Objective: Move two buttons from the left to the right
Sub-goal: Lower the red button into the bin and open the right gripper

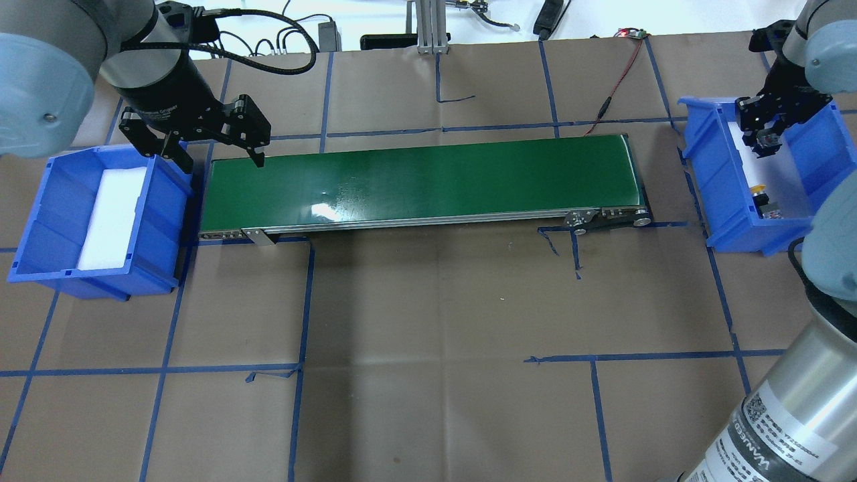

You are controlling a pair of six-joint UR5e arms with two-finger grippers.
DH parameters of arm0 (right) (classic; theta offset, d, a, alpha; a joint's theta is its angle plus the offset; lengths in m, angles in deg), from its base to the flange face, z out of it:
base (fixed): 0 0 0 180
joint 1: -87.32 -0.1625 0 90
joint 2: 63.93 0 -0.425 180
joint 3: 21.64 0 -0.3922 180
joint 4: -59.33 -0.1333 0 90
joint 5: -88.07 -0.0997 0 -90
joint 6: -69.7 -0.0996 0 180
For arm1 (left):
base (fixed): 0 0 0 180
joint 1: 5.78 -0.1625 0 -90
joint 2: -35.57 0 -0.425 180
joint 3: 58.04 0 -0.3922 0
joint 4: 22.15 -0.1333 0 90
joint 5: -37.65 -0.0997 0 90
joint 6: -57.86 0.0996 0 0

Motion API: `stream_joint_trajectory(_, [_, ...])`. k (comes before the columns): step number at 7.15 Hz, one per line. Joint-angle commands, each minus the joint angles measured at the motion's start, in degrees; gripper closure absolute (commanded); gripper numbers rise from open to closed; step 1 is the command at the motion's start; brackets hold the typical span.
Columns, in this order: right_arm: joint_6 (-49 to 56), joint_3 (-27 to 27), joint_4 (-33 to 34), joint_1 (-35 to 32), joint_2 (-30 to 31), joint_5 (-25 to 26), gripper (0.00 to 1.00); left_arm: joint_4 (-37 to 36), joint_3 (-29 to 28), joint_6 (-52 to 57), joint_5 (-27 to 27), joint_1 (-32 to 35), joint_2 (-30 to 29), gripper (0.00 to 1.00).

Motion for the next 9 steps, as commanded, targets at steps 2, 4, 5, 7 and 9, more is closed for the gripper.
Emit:
stream_joint_trajectory(2, [-0.1, -0.3, 0.8, 0.2, -2.2, -1.7, 0.94, 0.0, 0.1, 0.0, 0.0, 0.0, 0.0, 0.00])
stream_joint_trajectory(4, [0.1, -1.0, 2.3, 0.2, -3.0, -1.7, 0.77, 0.0, 0.1, 0.0, 0.0, 0.0, 0.0, 0.00])
stream_joint_trajectory(5, [0.3, -1.1, 2.6, 0.1, -2.9, -1.7, 0.45, 0.0, 0.1, 0.0, 0.0, 0.0, 0.0, 0.00])
stream_joint_trajectory(7, [0.1, -1.0, 3.5, 0.1, -2.7, -1.7, 0.01, 0.0, 0.1, 0.0, 0.0, 0.0, 0.0, 0.00])
stream_joint_trajectory(9, [0.4, -1.0, 2.8, 0.1, -1.7, -1.6, 0.01, 0.0, 0.0, 0.0, 0.0, 0.0, 0.0, 0.00])
